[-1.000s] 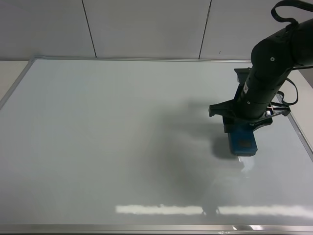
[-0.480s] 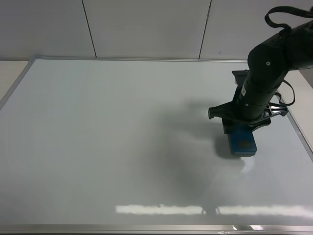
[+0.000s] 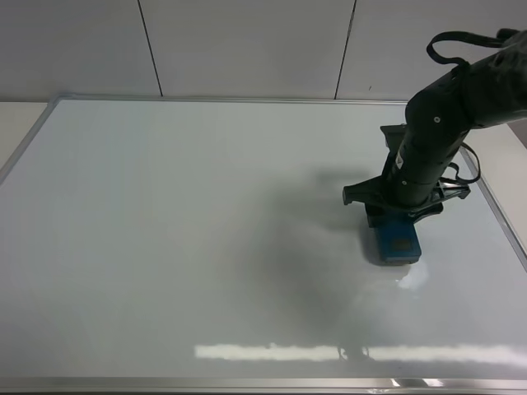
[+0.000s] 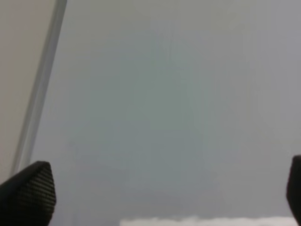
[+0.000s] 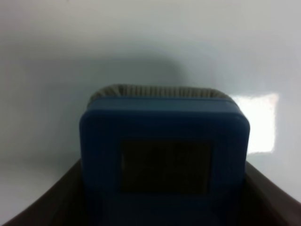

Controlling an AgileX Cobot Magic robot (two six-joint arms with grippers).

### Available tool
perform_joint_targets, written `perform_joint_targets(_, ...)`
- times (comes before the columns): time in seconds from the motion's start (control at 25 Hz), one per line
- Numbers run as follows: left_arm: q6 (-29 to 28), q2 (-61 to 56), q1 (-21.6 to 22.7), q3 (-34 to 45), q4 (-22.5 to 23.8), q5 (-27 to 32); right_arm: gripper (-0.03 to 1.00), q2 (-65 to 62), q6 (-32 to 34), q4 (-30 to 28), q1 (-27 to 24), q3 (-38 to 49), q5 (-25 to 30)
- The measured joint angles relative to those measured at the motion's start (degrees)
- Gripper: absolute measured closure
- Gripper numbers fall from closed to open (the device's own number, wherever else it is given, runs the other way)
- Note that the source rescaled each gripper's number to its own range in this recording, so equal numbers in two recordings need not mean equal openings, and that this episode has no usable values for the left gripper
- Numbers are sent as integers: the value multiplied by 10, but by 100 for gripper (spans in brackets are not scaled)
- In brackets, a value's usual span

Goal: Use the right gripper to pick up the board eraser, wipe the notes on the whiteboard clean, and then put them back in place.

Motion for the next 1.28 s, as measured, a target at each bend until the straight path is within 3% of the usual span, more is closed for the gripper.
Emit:
perform_joint_targets(0.2, 0, 0, 0, 0, 0, 0, 93, 17, -21, 0, 0, 0, 1)
perform_joint_targets(0.36, 0, 0, 0, 0, 0, 0, 53, 17, -26, -1, 4, 0, 0)
perform_joint_targets(0.48, 0, 0, 0, 0, 0, 0, 39, 17, -26, -1, 4, 0, 0)
perform_joint_targets(1.0, 0, 0, 0, 0, 0, 0, 35, -77, -26, -16, -22, 0, -2)
perform_joint_targets(1.28, 0, 0, 0, 0, 0, 0, 34, -173, -57, -67, -60, 0, 54)
